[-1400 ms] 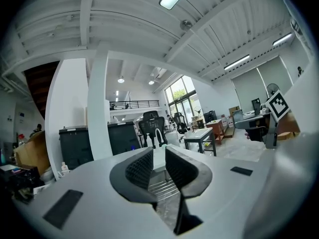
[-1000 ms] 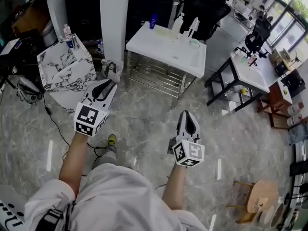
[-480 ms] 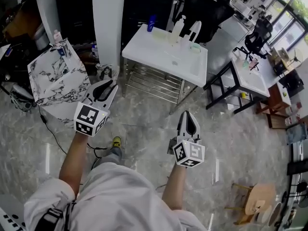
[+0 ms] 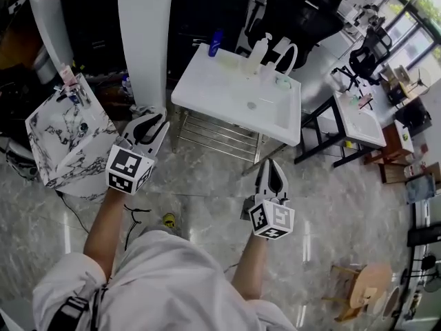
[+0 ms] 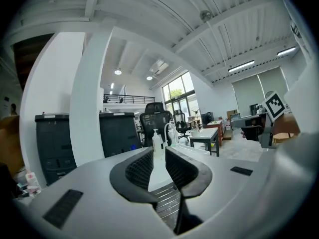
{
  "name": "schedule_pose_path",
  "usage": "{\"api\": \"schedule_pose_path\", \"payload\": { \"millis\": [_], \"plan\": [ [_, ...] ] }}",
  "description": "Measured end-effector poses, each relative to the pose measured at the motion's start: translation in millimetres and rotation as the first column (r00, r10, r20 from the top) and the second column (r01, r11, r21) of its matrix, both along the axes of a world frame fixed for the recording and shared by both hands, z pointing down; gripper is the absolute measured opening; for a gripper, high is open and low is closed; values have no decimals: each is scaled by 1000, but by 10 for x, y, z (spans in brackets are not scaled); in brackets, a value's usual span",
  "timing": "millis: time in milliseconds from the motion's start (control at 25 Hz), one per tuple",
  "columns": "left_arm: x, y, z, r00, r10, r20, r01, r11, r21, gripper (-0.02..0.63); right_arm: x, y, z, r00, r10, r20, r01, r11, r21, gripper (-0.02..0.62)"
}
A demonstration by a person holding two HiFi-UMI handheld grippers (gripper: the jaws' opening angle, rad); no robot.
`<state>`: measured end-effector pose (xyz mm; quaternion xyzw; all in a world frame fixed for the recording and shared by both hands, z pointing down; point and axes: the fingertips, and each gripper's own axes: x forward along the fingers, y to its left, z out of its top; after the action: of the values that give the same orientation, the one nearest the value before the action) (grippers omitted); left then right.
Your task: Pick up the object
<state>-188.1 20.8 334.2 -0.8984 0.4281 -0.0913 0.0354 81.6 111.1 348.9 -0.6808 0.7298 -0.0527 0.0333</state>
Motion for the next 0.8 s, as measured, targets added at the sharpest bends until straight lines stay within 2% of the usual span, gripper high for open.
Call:
{"api": "schedule_pose_path", "payload": {
  "millis": [160, 360, 800],
  "plan": [
    [-57, -535, 46, 999, 34, -10, -35, 999, -10, 69, -106, -454, 17, 1000, 28, -3, -28, 1000, -4, 6],
    [-52, -919, 130, 998, 61, -21, -61, 998, -21, 69, -126, -777, 63, 999, 45, -3, -45, 999, -10, 6],
    [320, -1663, 355, 995, 100, -10, -101, 994, -48, 69, 196, -1441, 202, 997, 79, 13, -80, 997, 0, 5]
  ]
}}
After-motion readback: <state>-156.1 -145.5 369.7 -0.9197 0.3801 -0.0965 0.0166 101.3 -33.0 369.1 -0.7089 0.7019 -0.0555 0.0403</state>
